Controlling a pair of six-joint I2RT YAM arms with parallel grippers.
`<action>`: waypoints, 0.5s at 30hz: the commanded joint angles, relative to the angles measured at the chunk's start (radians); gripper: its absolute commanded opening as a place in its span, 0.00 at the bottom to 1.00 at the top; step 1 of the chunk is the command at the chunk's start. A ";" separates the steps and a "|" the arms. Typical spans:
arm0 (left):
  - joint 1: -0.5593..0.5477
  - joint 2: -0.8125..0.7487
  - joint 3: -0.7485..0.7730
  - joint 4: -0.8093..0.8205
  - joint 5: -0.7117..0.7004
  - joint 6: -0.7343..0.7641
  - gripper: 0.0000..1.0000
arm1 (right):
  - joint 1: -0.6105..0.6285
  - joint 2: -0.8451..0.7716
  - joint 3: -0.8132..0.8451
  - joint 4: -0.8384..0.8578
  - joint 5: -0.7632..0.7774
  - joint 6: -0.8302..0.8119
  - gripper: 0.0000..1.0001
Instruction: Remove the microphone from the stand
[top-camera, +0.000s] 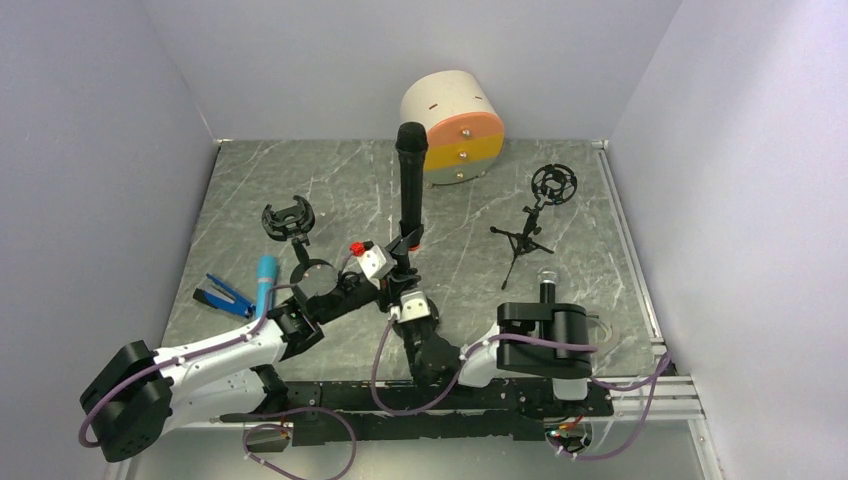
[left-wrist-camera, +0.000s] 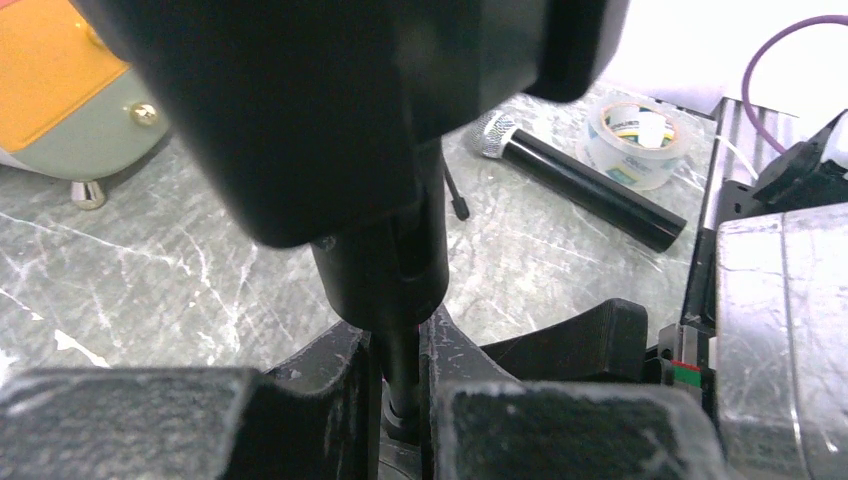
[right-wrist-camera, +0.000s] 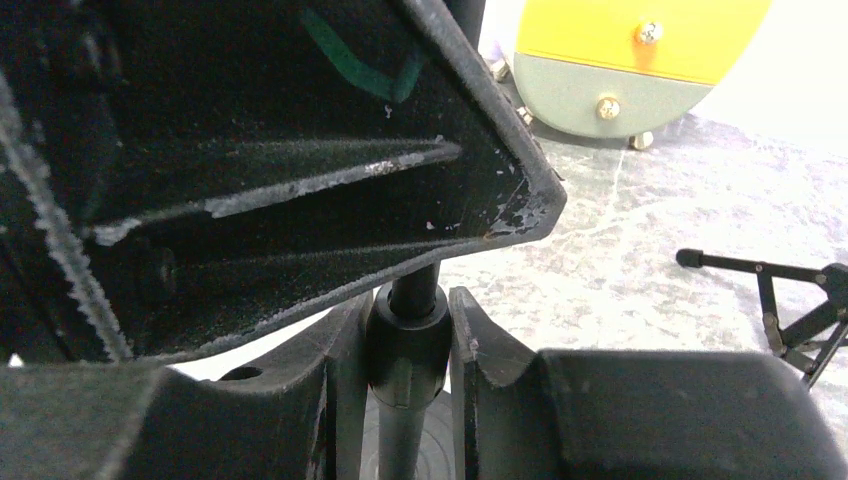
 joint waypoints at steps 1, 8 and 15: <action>-0.010 -0.027 0.051 0.077 -0.069 0.057 0.03 | 0.034 -0.030 -0.025 0.189 -0.089 -0.007 0.06; -0.010 -0.028 0.048 0.057 -0.017 0.057 0.03 | -0.016 -0.171 -0.238 0.187 -0.432 0.163 0.66; -0.011 -0.017 0.051 0.054 0.028 0.054 0.03 | -0.195 -0.410 -0.409 0.010 -0.860 0.465 0.81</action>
